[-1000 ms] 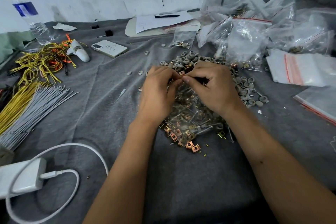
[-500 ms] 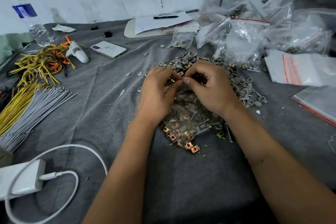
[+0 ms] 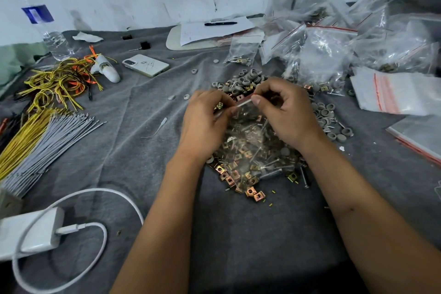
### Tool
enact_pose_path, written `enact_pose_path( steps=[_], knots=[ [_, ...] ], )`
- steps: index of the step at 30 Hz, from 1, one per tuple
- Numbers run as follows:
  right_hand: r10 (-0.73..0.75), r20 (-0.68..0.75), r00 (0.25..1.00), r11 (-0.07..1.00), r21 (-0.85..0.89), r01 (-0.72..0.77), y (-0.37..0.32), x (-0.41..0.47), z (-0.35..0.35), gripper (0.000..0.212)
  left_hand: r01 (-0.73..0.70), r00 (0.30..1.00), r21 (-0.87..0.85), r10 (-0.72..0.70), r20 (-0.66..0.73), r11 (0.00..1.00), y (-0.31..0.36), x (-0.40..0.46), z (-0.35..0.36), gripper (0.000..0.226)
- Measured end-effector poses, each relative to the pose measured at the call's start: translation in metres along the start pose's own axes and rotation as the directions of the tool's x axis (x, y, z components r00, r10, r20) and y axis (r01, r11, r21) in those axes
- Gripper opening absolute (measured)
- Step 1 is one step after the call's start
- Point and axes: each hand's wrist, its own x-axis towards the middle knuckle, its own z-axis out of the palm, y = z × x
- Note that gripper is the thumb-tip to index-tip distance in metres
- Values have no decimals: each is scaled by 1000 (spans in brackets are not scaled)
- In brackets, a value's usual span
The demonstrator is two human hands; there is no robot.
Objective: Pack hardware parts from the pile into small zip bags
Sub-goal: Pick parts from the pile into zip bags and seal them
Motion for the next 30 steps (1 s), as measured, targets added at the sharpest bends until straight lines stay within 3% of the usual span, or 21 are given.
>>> enact_pose_path(
  steps=[8, 14, 20, 24, 30],
  knots=[
    [43, 95, 995, 999, 14, -45, 0, -1, 2, 5, 3, 1000, 7, -3, 12, 1000, -3, 1, 1, 3],
    [56, 22, 998, 996, 68, -57, 3, 1, -1, 9, 86, 996, -109, -84, 23, 990, -1, 1, 1, 11],
    [70, 59, 996, 987, 138, -77, 3, 1, -2, 13, 71, 997, -132, -72, -5, 989, 0, 2, 1, 7],
    [64, 53, 997, 981, 181, -72, 5, 1, -2, 17, 174, 985, -208, -172, 26, 962, -3, 3, 4, 7],
    [103, 38, 994, 957, 268, -110, 11, 3, -2, 15, 172, 985, -327, -171, 32, 929, -7, 3, 5, 8]
  ],
)
